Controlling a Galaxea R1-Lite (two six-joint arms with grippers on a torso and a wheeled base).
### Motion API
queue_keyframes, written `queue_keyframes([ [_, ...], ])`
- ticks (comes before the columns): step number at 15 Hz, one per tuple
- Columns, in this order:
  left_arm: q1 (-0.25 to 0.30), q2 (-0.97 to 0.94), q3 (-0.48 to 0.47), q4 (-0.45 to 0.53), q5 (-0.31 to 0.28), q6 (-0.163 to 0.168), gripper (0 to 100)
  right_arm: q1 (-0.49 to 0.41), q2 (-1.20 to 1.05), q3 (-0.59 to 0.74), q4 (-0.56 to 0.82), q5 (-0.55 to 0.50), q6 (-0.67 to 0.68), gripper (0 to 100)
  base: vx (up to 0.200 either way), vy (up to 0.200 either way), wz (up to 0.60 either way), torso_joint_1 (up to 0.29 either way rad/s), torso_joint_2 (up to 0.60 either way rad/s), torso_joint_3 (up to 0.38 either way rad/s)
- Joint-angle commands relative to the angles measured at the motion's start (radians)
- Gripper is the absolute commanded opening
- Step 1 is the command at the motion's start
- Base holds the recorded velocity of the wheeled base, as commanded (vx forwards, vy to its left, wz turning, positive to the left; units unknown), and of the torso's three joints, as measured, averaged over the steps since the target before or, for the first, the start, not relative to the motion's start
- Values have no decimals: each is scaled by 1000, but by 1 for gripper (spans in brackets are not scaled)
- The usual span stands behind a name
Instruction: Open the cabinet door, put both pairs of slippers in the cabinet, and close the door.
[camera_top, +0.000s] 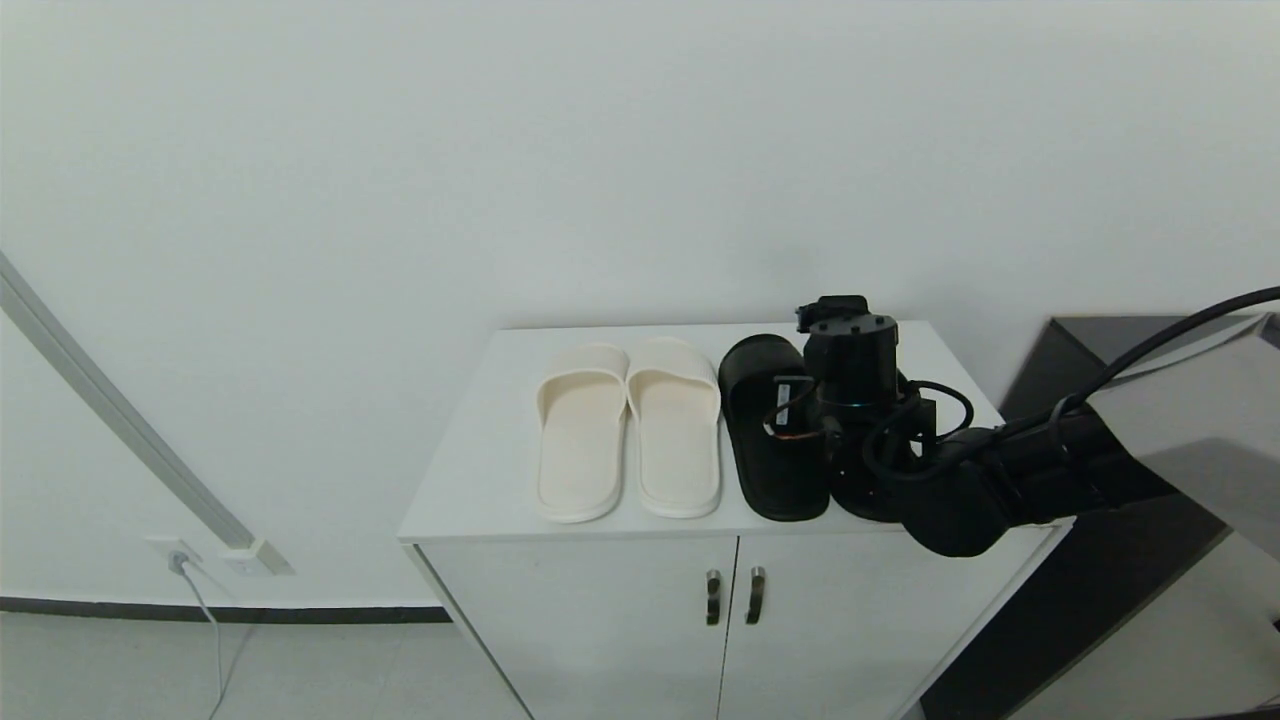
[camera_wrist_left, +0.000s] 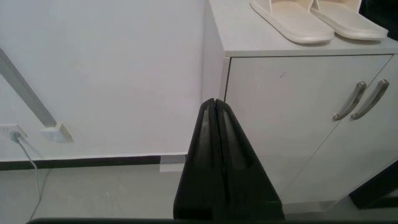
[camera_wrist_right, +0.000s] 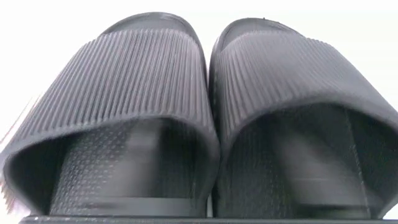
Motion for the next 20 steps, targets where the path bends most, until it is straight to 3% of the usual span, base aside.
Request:
queue_keyframes([
  [1,1,1,0,0,0,0,0,-2,3,2,-11,0,-7,0,0,0,0,0,0,0],
  [7,1,1,0,0,0,-2,0,5,-40,40,-39,-12,-32,0,0,0,0,0,0,0],
  [10,1,1,0,0,0,-2,0,11,-145,134,-76,11,-73,0,0,0,0,0,0,0],
  [14,1,1,0,0,0,-2,0,58,-370,339,-73,207,-87,0,0,0,0,0,0,0],
  [20,1,1,0,0,0,-2,0,101,-648,597,7,584,-86,0,0,0,0,0,0,0],
])
